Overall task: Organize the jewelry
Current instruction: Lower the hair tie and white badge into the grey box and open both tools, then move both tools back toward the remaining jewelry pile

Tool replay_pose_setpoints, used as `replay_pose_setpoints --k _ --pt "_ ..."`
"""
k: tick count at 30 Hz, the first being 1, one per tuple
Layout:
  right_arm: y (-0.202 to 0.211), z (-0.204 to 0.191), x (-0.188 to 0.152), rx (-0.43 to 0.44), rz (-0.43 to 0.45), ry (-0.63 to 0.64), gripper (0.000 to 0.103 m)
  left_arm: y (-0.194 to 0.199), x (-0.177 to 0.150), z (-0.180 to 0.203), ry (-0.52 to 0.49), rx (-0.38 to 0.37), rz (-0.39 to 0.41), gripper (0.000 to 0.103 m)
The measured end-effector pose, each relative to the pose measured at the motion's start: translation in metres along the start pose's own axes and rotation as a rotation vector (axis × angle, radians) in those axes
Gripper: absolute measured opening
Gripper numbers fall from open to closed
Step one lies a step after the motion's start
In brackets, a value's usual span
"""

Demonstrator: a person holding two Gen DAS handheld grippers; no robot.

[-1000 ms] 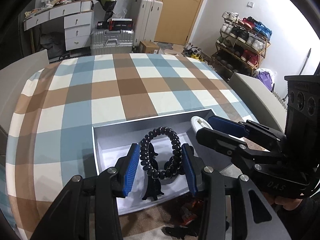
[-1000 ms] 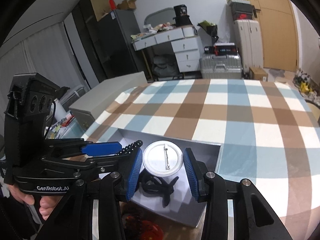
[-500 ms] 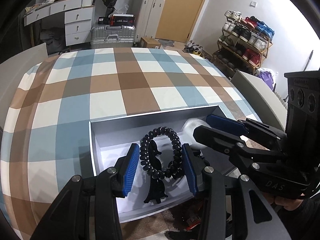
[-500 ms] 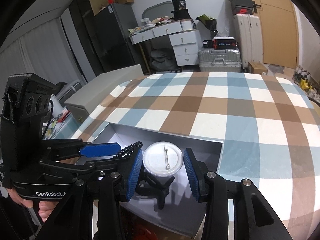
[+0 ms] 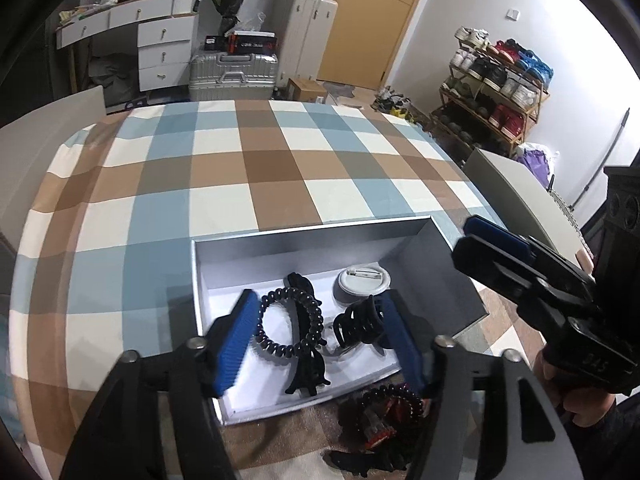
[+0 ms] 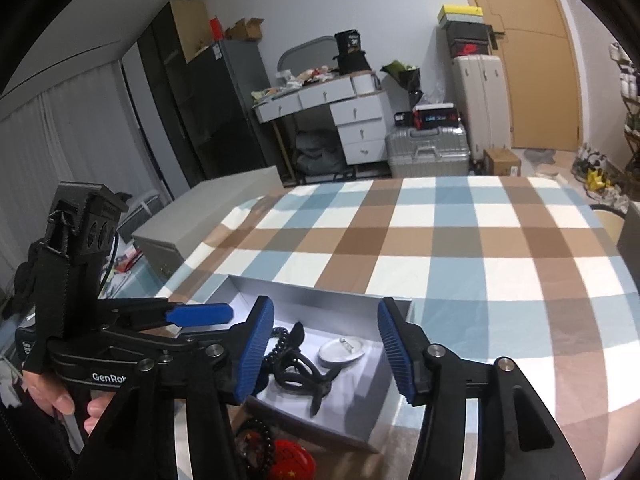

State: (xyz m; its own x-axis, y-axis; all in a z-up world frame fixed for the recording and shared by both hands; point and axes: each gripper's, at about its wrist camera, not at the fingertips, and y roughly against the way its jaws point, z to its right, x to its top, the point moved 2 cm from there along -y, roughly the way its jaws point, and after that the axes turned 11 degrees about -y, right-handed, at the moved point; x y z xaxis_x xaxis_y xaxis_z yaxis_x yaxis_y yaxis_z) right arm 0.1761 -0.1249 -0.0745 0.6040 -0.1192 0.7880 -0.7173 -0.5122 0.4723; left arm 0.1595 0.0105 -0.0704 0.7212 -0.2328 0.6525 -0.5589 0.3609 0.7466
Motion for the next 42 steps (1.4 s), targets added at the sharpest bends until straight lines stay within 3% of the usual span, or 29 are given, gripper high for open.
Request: replay_pose_setpoints --k 4,6,10,24,29,35,42 --pt "0.011 -0.002 -0.001 0.003 0.017 -0.005 0.060 0.009 0.000 0.003 -0.005 0.020 0.019 0.065" --pt "0.017 -0.004 -0.002 0.005 0.027 -0.005 0.068 0.012 -0.001 0.006 -0.014 0.035 0.024 0.065" --pt "0.028 -0.009 -0.005 0.012 0.047 -0.004 0.078 0.021 -0.004 0.014 -0.041 0.064 0.044 0.077" --pt "0.084 -0.016 -0.023 0.052 0.125 -0.017 0.103 0.058 -0.016 0.032 -0.061 0.139 0.146 0.083" --pt "0.091 -0.023 -0.036 0.065 0.122 0.002 0.103 0.065 -0.025 0.037 -0.057 0.172 0.172 0.083" --pt "0.091 -0.027 -0.059 0.055 0.112 0.031 0.103 0.068 -0.044 0.031 0.011 0.206 0.173 0.096" --pt "0.071 -0.024 -0.094 0.025 -0.018 -0.005 0.103 0.060 -0.078 0.023 0.070 0.222 0.115 0.096"
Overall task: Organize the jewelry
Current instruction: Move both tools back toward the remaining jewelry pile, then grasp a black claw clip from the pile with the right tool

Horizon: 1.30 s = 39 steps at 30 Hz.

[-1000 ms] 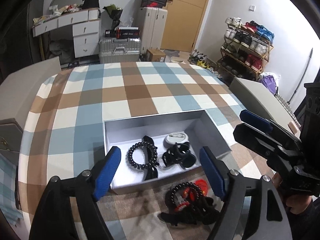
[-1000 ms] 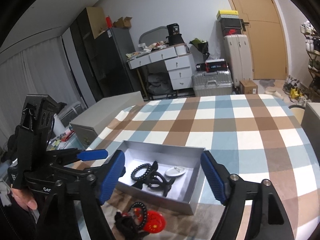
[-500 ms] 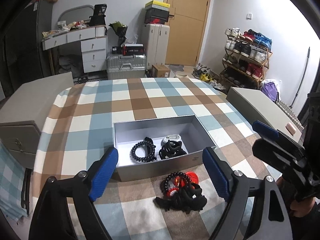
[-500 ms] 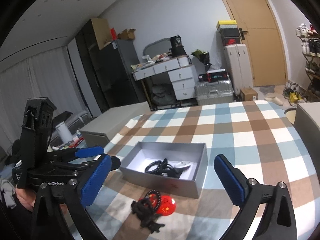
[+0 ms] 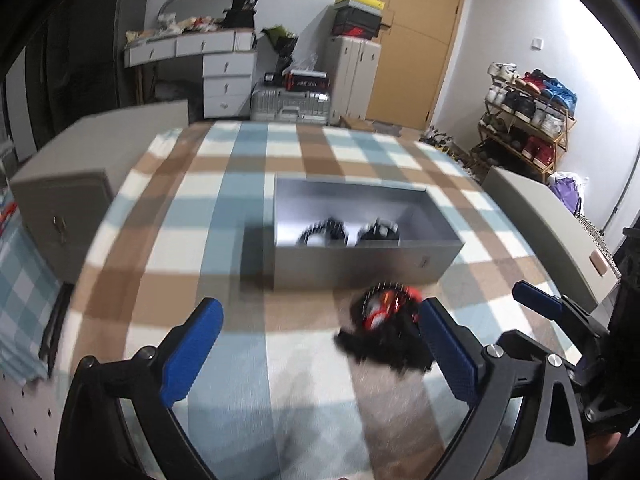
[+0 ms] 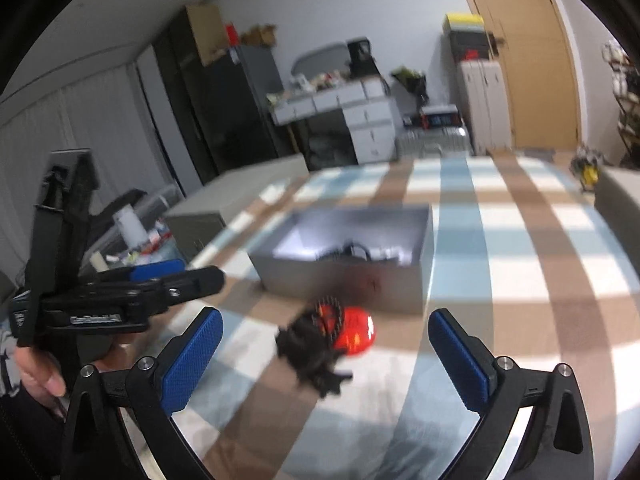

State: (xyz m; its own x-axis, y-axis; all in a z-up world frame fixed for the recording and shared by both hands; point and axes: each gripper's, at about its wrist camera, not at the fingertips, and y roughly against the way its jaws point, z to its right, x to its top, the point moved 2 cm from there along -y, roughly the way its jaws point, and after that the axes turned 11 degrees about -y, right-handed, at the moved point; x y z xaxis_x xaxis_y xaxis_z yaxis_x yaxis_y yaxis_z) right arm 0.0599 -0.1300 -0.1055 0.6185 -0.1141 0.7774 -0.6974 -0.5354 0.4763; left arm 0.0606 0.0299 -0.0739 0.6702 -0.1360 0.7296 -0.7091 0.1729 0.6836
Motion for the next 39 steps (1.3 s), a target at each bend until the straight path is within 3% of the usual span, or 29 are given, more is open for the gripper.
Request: replay_pose_setpoints --k 10,16,24,34,39 --pt "-0.015 0.002 -0.015 -0.015 -0.070 -0.016 0.102 0.006 -0.031 -0.013 0.025 0.049 -0.032 0.096" --pt "-0.029 -0.002 -0.016 -0.009 -0.125 -0.040 0.092 0.009 -0.040 -0.020 0.039 0.030 -0.034 0.096" --pt "-0.041 -0.005 -0.024 -0.017 -0.185 -0.039 0.067 0.009 -0.047 -0.020 0.057 -0.027 -0.045 0.096" --pt "-0.045 -0.004 -0.022 -0.016 -0.198 -0.071 0.052 0.012 -0.048 -0.021 0.073 -0.046 -0.034 0.096" --pt "-0.048 -0.002 -0.022 -0.022 -0.212 -0.087 0.030 0.011 -0.049 -0.019 0.061 -0.057 -0.039 0.096"
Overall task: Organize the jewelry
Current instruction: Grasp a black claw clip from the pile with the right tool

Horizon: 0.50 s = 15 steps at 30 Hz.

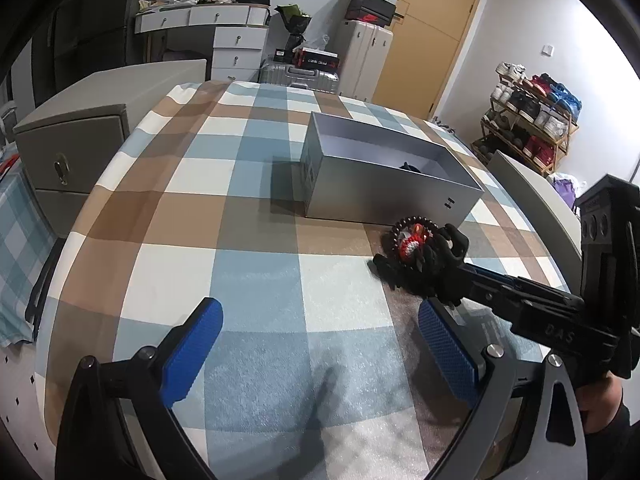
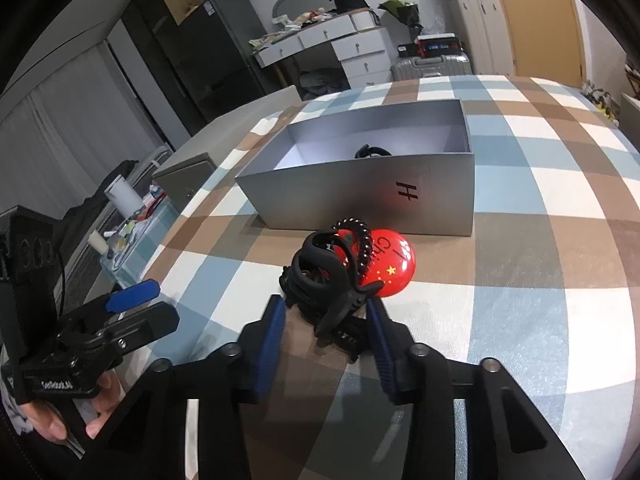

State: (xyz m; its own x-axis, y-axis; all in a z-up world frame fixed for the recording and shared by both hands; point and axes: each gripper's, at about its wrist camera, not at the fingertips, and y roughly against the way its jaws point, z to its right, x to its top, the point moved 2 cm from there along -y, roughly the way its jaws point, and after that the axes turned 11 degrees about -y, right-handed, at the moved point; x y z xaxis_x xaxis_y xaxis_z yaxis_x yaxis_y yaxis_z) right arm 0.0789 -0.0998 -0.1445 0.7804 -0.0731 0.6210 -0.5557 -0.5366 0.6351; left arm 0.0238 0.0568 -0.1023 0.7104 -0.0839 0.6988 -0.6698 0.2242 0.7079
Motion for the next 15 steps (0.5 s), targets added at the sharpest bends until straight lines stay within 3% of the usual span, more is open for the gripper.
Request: replay_pose_setpoints --k 2,5,8,15 --pt "0.000 0.001 0.000 -0.003 0.004 -0.001 0.019 0.000 0.000 0.002 -0.012 -0.004 -0.002 0.096" --pt "0.003 0.001 -0.001 0.002 0.013 0.006 0.019 0.000 0.000 0.006 -0.025 -0.013 -0.004 0.096" --pt "0.007 0.001 0.000 0.024 0.024 0.004 0.004 -0.001 0.001 0.010 -0.036 -0.022 -0.007 0.096" --pt "0.009 0.005 0.000 0.021 0.030 -0.006 0.004 -0.001 0.002 0.014 -0.053 -0.024 -0.011 0.096"
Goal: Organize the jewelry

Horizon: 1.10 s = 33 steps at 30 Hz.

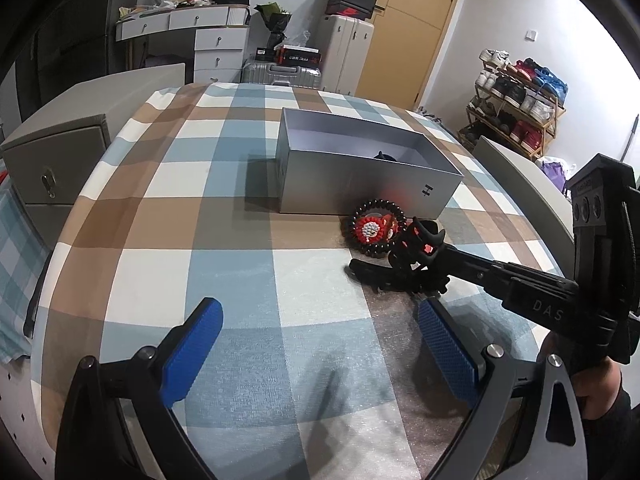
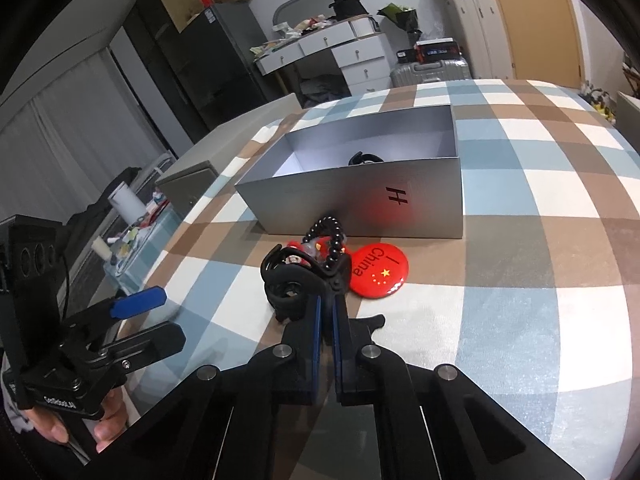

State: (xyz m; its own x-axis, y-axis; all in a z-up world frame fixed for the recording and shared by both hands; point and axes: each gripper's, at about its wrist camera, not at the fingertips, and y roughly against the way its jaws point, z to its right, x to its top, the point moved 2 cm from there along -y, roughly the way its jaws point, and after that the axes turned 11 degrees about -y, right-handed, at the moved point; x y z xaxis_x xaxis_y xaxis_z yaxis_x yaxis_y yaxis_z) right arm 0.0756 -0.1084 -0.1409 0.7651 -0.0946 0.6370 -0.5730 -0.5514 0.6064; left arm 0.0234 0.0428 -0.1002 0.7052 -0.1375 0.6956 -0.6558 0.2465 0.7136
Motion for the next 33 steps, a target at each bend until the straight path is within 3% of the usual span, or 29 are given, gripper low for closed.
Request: replay_pose_setpoints --k 15,19,33 --pt "0.018 0.008 0.004 0.044 0.069 -0.037 0.004 -0.005 0.000 0.003 0.005 -0.004 -0.041 0.096" --pt "0.030 0.015 0.005 0.038 0.104 -0.049 0.004 -0.013 0.002 0.008 -0.001 -0.051 -0.072 0.096" --pt "0.071 0.041 0.004 -0.016 0.198 -0.067 0.004 -0.048 0.028 0.048 -0.109 -0.101 -0.149 0.096"
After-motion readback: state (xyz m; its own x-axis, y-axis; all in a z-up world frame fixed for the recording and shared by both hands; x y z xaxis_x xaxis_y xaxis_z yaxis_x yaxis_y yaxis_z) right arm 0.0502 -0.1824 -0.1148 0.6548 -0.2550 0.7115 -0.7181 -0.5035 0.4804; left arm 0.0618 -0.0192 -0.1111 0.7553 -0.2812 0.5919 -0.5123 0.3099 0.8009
